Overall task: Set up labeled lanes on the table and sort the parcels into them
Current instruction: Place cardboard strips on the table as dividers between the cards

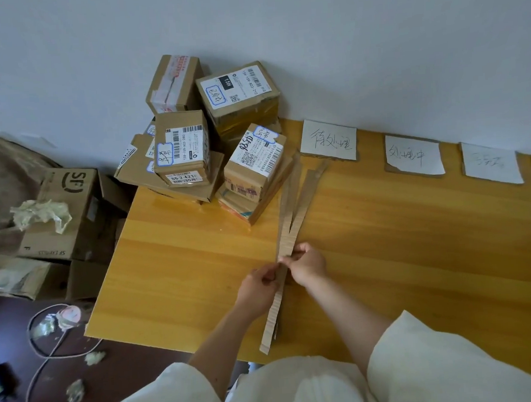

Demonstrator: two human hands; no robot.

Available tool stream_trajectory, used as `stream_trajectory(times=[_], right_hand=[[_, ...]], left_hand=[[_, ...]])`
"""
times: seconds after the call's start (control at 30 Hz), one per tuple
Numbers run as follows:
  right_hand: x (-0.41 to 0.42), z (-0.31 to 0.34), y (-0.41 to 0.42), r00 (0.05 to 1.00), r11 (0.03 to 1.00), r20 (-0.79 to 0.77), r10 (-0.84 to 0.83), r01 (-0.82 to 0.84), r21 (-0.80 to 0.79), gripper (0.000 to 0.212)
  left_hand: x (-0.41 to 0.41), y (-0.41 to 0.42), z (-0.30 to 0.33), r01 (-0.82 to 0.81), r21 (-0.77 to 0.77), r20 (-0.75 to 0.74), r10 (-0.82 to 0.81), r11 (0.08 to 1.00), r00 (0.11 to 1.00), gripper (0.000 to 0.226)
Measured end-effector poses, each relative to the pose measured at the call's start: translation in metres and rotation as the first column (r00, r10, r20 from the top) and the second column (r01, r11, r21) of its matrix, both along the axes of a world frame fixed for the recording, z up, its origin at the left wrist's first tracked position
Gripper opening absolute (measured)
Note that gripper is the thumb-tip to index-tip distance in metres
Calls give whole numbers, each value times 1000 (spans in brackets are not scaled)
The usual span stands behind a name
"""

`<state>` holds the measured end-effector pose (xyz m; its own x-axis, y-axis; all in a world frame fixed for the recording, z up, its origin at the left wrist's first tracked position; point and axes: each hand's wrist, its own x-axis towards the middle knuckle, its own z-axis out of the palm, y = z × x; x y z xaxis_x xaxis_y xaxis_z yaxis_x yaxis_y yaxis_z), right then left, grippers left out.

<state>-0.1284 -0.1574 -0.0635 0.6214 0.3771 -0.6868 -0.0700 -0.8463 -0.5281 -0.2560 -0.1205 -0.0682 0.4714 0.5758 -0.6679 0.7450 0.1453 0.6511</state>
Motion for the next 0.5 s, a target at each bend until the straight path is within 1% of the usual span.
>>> stream_trajectory(times=[0.13,0.33,0.5], right_hand=[[-1,4,-7,998,999,53,35,-36,9,28],[0,9,-19,996,995,84,-8,0,96,24],[8,17,-36,994,987,107,-34,16,160,21]], left_hand=[[0,0,0,26,6,-5,-26,1000,1000,46],[0,-2,-1,27,26,-14,-26,999,1000,45],[0,-6,-2,-27,68,-19,28,997,999,40]])
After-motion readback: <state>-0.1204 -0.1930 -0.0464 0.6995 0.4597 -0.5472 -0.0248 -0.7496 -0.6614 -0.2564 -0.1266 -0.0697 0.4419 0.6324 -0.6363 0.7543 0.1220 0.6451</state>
